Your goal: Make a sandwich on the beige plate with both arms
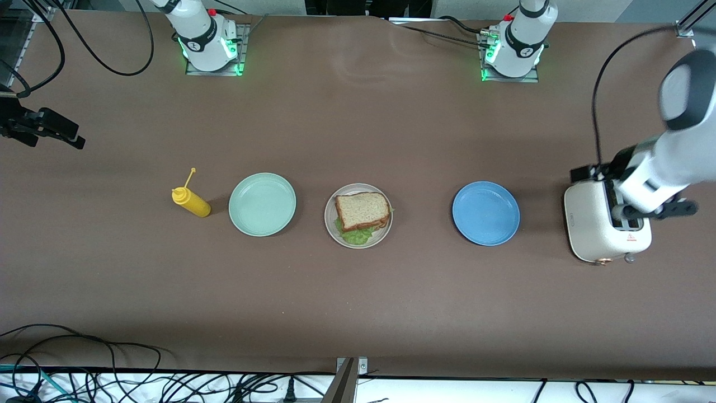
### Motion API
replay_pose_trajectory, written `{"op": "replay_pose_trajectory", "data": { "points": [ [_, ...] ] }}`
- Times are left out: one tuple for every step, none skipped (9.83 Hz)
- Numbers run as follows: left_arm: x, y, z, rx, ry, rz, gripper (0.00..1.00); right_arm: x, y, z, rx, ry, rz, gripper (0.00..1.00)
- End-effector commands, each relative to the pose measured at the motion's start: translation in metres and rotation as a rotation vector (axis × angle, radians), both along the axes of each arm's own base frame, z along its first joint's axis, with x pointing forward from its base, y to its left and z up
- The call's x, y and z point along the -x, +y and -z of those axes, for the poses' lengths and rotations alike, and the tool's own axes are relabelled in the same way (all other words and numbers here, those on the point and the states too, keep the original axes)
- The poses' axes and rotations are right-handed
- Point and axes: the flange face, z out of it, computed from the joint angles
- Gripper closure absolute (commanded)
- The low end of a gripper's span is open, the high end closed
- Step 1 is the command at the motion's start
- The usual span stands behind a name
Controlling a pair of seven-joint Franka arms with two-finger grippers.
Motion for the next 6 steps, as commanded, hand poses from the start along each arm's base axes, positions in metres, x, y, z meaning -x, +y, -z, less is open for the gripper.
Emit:
{"op": "replay_pose_trajectory", "data": {
  "points": [
    [0.041, 0.014, -0.043, -0.001, 0.015, 0.055, 0.00, 0.002, 0.001, -0.007, -0.010, -0.006, -0.002, 0.00],
    [0.057, 0.015, -0.064, 0.003, 0.015, 0.060, 0.00, 0.002, 0.001, -0.008, -0.010, -0.007, -0.003, 0.00],
    [0.068, 0.020, -0.082, 0.007, 0.011, 0.055, 0.00, 0.002, 0.001, -0.008, -0.008, -0.007, -0.003, 0.00],
    [0.074, 0.020, -0.093, -0.005, -0.002, 0.060, 0.00, 0.002, 0.001, -0.009, -0.006, -0.010, -0.005, 0.00],
    [0.077, 0.021, -0.100, -0.013, -0.017, 0.060, 0.00, 0.002, 0.001, -0.008, -0.005, -0.009, -0.005, 0.00],
    [0.076, 0.023, -0.109, -0.005, -0.044, 0.094, 0.00, 0.002, 0.001, -0.009, -0.005, -0.010, -0.005, 0.00]
  ]
}}
